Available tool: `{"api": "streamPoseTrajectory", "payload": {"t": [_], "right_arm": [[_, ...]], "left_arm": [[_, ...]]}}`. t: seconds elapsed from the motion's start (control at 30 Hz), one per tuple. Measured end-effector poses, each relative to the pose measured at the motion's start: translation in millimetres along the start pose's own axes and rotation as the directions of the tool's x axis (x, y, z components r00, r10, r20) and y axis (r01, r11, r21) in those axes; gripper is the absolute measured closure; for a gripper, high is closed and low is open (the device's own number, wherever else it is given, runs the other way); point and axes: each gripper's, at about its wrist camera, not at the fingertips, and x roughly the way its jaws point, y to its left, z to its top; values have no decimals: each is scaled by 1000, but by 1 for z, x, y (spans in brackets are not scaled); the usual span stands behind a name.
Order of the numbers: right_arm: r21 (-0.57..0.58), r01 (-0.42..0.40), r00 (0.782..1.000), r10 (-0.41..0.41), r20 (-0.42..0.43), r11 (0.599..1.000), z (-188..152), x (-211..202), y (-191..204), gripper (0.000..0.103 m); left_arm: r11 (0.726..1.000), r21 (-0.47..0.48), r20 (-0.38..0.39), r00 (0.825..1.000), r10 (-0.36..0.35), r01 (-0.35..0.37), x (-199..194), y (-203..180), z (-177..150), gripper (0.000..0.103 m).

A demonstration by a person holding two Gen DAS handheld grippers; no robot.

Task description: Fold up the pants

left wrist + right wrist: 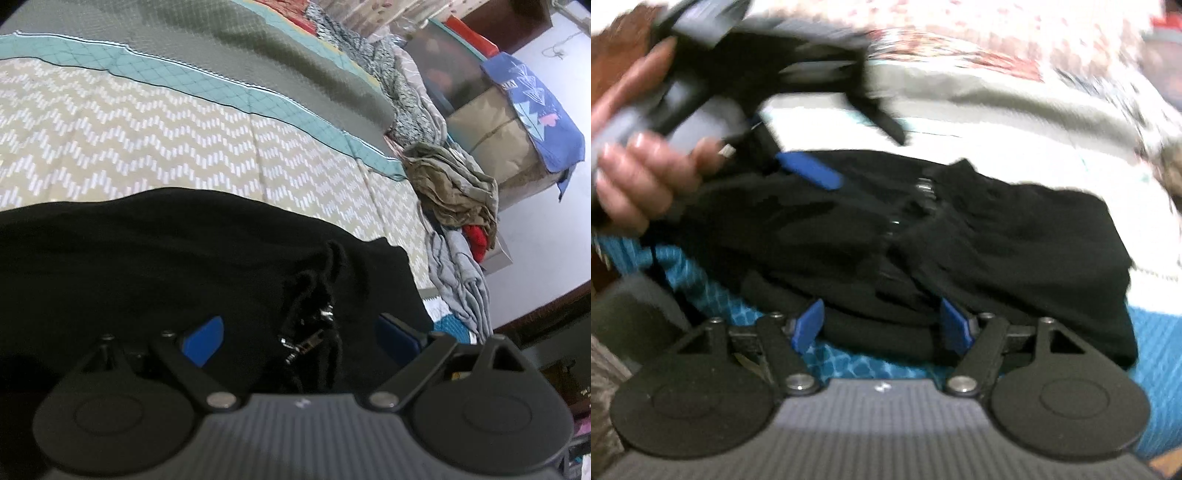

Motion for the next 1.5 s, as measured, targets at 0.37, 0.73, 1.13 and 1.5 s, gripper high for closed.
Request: {"api": "streamPoseTrajectory", "payload": {"t": [0.37, 0.73, 1.13, 1.5], "right_arm": [[443, -14, 991, -47, 126, 896, -11, -29, -80, 52], [510, 28, 985, -111, 132, 860, -4, -30, -91, 52], [570, 113, 992, -127, -16, 814, -17, 18, -105, 56], [564, 131, 988, -152, -9, 816, -17, 6, -97, 56]], "left_arm": [[990, 137, -81, 996, 27, -16, 61, -39, 17, 12], [985, 139, 36, 994, 101, -105, 32, -32, 5, 87], [979, 56, -15, 980, 197, -196, 54, 9, -1, 75], [984, 47, 16, 985, 170, -171, 13, 10, -2, 61]]}}
